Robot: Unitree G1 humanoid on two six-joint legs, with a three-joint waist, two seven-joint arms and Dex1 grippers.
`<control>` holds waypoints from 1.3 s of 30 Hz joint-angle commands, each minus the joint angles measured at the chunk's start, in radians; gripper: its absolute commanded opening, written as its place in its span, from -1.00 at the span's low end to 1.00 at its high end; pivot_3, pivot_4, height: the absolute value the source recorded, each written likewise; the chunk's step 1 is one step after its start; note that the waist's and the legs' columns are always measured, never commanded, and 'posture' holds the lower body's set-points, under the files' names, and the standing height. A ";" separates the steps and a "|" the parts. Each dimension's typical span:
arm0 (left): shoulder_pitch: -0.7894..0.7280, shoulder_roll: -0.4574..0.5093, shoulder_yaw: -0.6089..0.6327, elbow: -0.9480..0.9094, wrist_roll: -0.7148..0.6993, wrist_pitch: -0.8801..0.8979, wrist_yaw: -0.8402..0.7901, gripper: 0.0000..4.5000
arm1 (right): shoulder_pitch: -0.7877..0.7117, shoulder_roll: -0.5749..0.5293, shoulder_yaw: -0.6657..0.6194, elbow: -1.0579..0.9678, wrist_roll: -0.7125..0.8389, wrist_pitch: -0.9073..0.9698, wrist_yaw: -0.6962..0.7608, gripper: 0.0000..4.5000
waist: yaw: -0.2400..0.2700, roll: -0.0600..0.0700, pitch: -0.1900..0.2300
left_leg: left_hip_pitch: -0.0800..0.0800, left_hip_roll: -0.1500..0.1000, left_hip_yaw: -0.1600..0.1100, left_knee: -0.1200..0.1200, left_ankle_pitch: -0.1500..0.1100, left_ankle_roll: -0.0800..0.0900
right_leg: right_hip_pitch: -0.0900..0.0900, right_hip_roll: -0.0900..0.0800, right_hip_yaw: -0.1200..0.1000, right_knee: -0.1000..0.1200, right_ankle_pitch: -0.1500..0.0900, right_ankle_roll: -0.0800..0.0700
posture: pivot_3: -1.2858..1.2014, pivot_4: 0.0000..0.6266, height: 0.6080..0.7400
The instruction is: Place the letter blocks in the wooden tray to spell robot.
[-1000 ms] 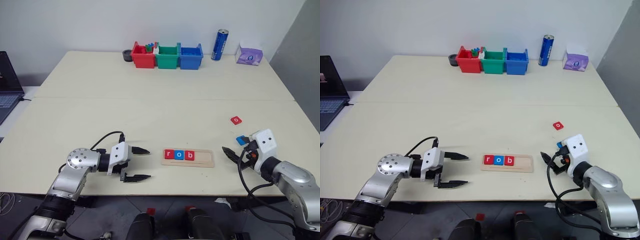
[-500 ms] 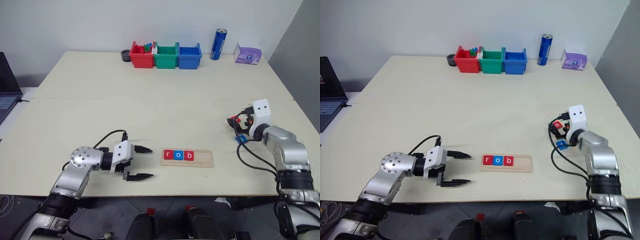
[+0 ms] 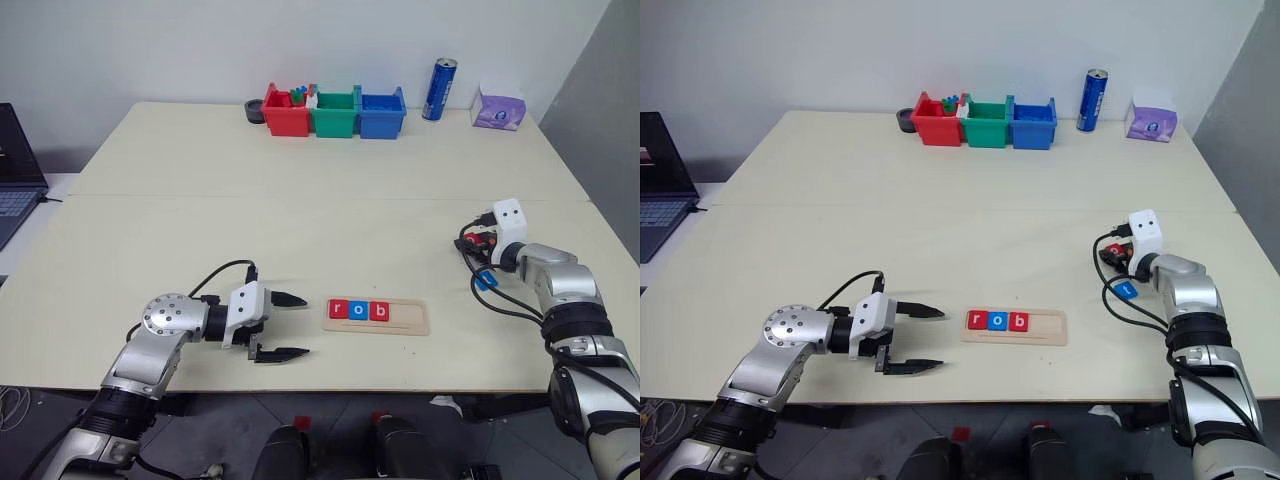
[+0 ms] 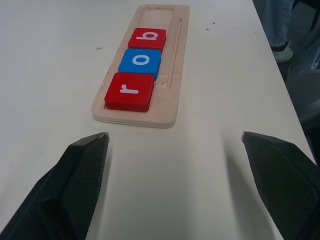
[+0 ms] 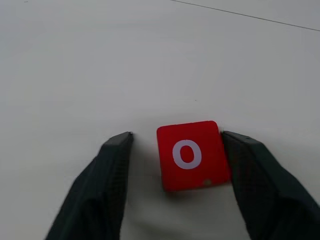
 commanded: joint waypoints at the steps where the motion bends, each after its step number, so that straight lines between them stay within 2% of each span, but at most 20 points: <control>1: 0.004 0.005 0.007 -0.032 -0.008 -0.008 0.001 1.00 | 0.053 -0.012 -0.021 -0.090 0.003 0.035 -0.027 -0.33 | 0.004 0.000 0.000 | 0.000 0.000 0.000 0.000 0.000 0.000 | 0.000 0.000 0.000 0.000 0.000 0.000 | 0.03 -0.52 1.00; 4: 0.005 0.001 0.005 -0.026 -0.009 -0.014 -0.003 1.00 | 0.134 -0.017 -0.040 -0.284 0.015 0.069 -0.045 -0.35 | 0.009 0.000 0.000 | -0.001 0.000 -0.001 0.000 0.000 0.000 | 0.000 0.000 0.000 -0.001 0.000 0.000 | 0.03 -0.52 1.00; 8: -0.001 -0.003 0.004 -0.014 -0.013 -0.022 -0.009 1.00 | 0.323 0.014 -0.107 -0.753 0.076 0.241 -0.112 -0.35 | 0.010 0.002 0.000 | -0.005 0.001 -0.003 -0.001 0.000 0.000 | -0.003 0.000 0.000 0.000 0.000 0.000 | 0.03 -0.52 1.00; 11: -0.005 -0.003 0.003 -0.008 -0.015 -0.024 -0.015 1.00 | 0.511 0.109 -0.140 -1.106 0.106 0.402 -0.214 -0.35 | 0.009 0.003 -0.001 | -0.009 0.001 -0.006 0.000 0.000 0.000 | -0.005 0.000 -0.001 0.000 0.000 0.000 | 0.03 -0.52 1.00; 14: -0.011 -0.003 0.002 0.001 -0.018 -0.026 -0.023 1.00 | 0.676 0.234 -0.137 -1.339 0.117 0.521 -0.308 -0.35 | 0.007 0.003 -0.001 | -0.008 0.002 -0.008 0.000 0.000 0.000 | -0.005 0.000 -0.003 0.000 -0.001 0.000 | 0.03 -0.52 1.00; 19: -0.019 -0.010 -0.004 0.022 -0.016 -0.039 -0.041 1.00 | 0.846 0.375 -0.082 -1.487 0.084 0.586 -0.435 -0.35 | 0.005 0.003 -0.001 | -0.006 0.002 -0.006 0.000 0.000 -0.001 | -0.005 0.000 -0.002 0.000 -0.004 0.005 | 0.03 -0.52 1.00; 22: -0.026 -0.014 -0.008 0.036 -0.014 -0.048 -0.049 1.00 | 0.911 0.418 -0.059 -1.471 0.051 0.551 -0.489 -0.35 | 0.006 0.003 -0.001 | -0.004 0.001 -0.004 0.001 0.000 -0.001 | -0.003 0.000 -0.001 0.000 -0.004 0.005 | 0.03 -0.52 1.00; 26: -0.032 -0.016 -0.007 0.051 -0.010 -0.060 -0.058 1.00 | 0.921 0.458 -0.061 -1.434 0.058 0.524 -0.509 -0.35 | 0.006 0.002 -0.001 | -0.003 0.001 -0.004 0.001 0.000 -0.001 | -0.003 0.000 0.000 0.000 -0.004 0.005 | 0.03 -0.52 1.00; 30: -0.030 -0.016 -0.006 0.053 -0.009 -0.066 -0.057 1.00 | 0.906 0.494 -0.075 -1.385 0.065 0.507 -0.524 0.26 | 0.006 0.002 -0.002 | -0.003 0.002 -0.004 0.001 0.000 -0.001 | -0.003 0.001 -0.001 0.000 -0.004 0.005 | 0.03 -0.52 1.00; 35: -0.021 -0.012 -0.001 0.044 -0.008 -0.064 -0.048 1.00 | 0.850 0.530 -0.108 -1.435 0.095 0.510 -0.529 0.99 | 0.006 0.001 -0.002 | -0.003 0.001 -0.004 0.001 0.000 -0.001 | -0.003 0.001 0.000 0.000 -0.004 0.005 | 0.03 -0.52 1.00; 37: -0.020 -0.011 -0.002 0.042 -0.006 -0.063 -0.044 1.00 | 0.797 0.492 -0.126 -1.465 0.105 0.529 -0.511 0.99 | 0.006 0.001 -0.002 | -0.003 0.001 -0.004 0.001 0.000 -0.001 | -0.003 0.001 0.000 0.000 -0.004 0.005 | 0.03 -0.52 1.00; 39: -0.020 -0.012 -0.002 0.040 -0.004 -0.061 -0.039 1.00 | 0.748 0.407 -0.152 -1.473 0.129 0.552 -0.450 0.99 | 0.005 0.002 -0.001 | -0.004 0.001 -0.004 0.001 0.000 -0.001 | -0.003 0.001 0.000 0.000 -0.004 0.005 | 0.03 -0.52 1.00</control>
